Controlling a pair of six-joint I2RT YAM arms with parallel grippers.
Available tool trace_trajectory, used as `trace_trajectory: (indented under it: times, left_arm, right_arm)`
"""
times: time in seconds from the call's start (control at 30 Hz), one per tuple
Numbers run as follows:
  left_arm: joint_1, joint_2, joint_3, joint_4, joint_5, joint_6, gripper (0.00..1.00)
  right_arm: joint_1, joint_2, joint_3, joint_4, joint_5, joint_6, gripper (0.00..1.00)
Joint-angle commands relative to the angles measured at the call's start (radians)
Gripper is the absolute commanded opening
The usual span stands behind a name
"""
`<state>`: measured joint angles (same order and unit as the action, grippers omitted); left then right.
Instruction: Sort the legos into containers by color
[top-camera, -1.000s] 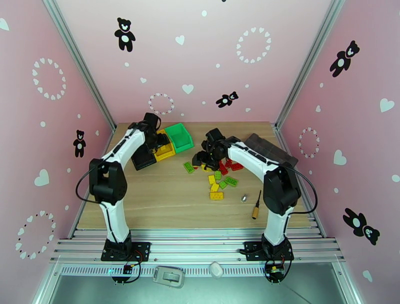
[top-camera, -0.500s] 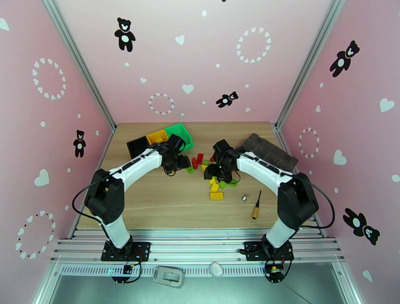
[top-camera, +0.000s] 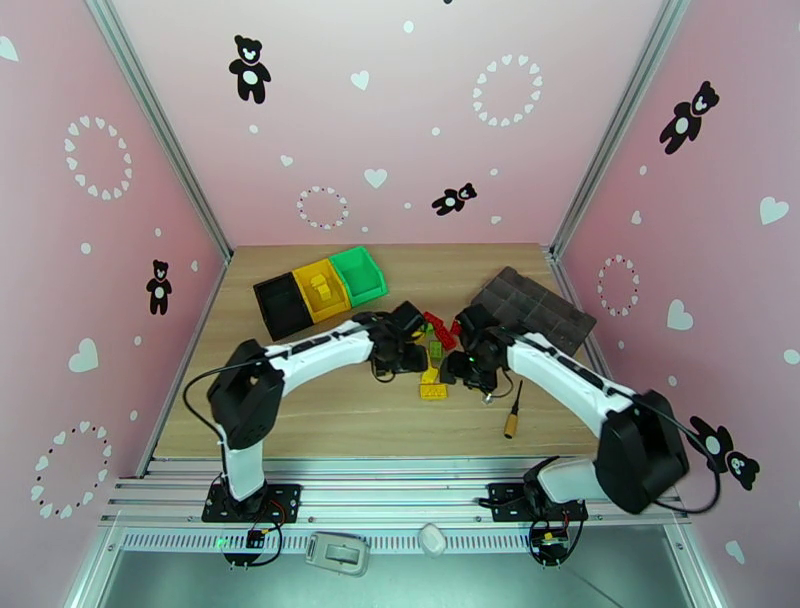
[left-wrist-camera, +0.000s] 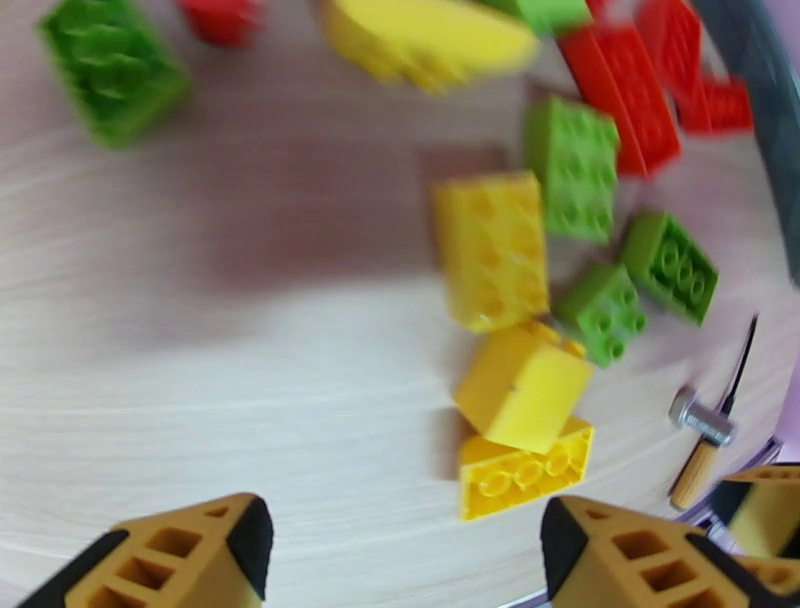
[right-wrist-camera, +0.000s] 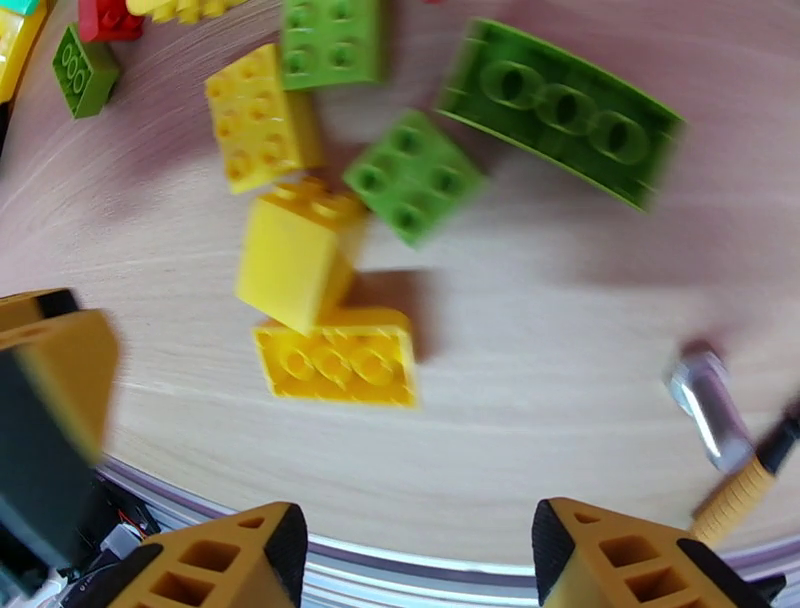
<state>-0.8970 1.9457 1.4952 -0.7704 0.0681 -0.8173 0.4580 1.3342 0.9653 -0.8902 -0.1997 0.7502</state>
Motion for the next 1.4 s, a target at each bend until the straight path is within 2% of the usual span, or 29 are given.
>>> trace_trajectory:
  times: [0.0, 0.33, 0.57, 0.63, 0.83, 1.1, 1.27, 1.37]
  left_arm:
    - [-0.041, 0.054, 0.072, -0.053, 0.000, -0.001, 0.77]
    - [-0.130, 0.217, 0.234, -0.177, -0.053, -0.002, 0.79]
    - [-0.138, 0.304, 0.324, -0.236, -0.081, -0.023, 0.81]
    - [-0.143, 0.329, 0.365, -0.256, -0.091, -0.016, 0.86]
    - [-0.157, 0.376, 0.455, -0.291, -0.102, -0.008, 0.86]
    - [-0.158, 0.395, 0.465, -0.309, -0.099, -0.022, 0.80]
    - [-0.167, 0.393, 0.458, -0.323, -0.106, -0.016, 0.79]
    - [-0.171, 0.391, 0.448, -0.325, -0.106, -0.014, 0.75]
  right_arm:
    - [-0.018, -0.109, -0.032, -0.085, 0.027, 0.000, 0.64]
    - [-0.028, -0.351, -0.118, -0.184, 0.020, 0.047, 0.74]
    - [-0.028, -0.412, -0.143, -0.196, 0.007, 0.061, 0.75]
    - [-0.028, -0.418, -0.145, -0.198, 0.005, 0.061, 0.75]
    - [-0.028, -0.430, -0.149, -0.202, 0.003, 0.061, 0.75]
    - [-0.031, -0.446, -0.155, -0.213, 0.005, 0.054, 0.75]
    - [-0.037, -0.448, -0.164, -0.198, -0.001, 0.055, 0.75]
    - [-0.039, -0.443, -0.168, -0.186, -0.006, 0.057, 0.75]
